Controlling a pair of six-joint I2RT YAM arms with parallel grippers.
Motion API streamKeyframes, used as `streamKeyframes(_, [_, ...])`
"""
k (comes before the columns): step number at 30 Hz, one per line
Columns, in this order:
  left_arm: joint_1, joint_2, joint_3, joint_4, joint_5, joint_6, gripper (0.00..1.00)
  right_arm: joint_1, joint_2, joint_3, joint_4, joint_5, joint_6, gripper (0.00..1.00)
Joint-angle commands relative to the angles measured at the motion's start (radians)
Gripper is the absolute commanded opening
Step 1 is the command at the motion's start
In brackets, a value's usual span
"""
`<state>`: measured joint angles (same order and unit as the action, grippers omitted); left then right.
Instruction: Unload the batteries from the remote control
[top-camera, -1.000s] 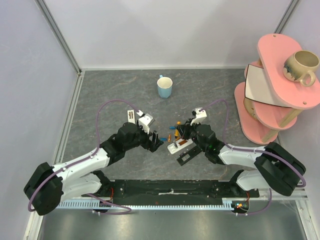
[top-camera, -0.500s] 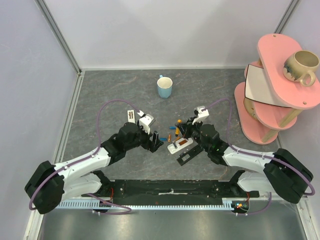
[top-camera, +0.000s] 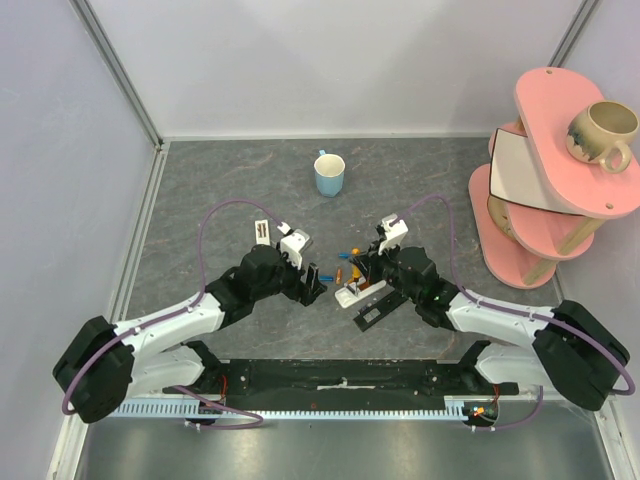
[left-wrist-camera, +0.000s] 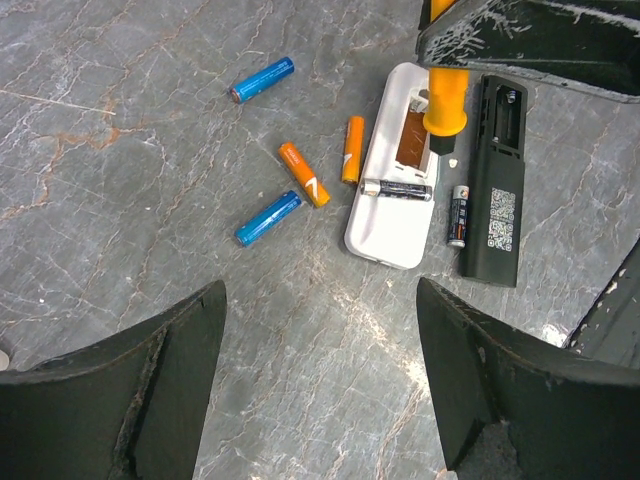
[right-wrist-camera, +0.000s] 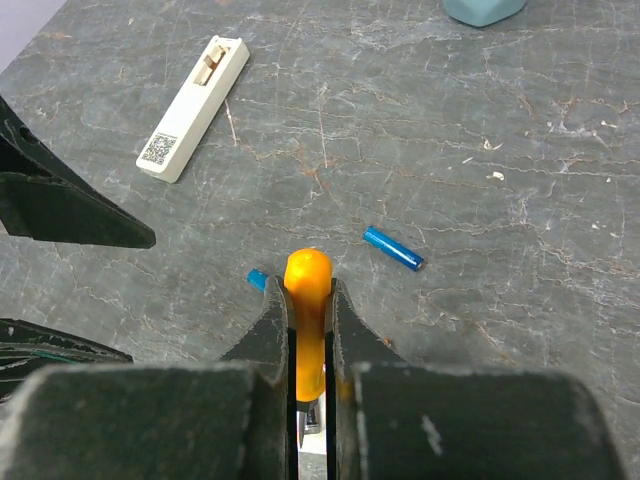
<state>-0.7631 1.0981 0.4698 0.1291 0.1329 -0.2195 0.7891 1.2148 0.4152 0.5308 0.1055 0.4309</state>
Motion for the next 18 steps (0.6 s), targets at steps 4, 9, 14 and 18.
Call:
streamKeyframes(4, [0.004,0.016,0.03,0.024,0.002,-0.006,0.81,-0.001,-0.015,0.004,0.017,-0.012,-0.021,0.0])
streamKeyframes(9, [0.004,0.016,0.03,0.021,0.0,-0.003,0.81,-0.001,0.034,0.008,0.052,-0.018,-0.011,0.0])
streamKeyframes(14, [0.005,0.019,0.03,0.018,-0.001,-0.003,0.81,-0.001,0.074,0.016,0.087,-0.023,0.009,0.0])
streamKeyframes(18, [0.004,0.019,0.033,0.015,0.001,-0.001,0.81,-0.001,0.091,0.023,0.115,-0.024,0.022,0.0])
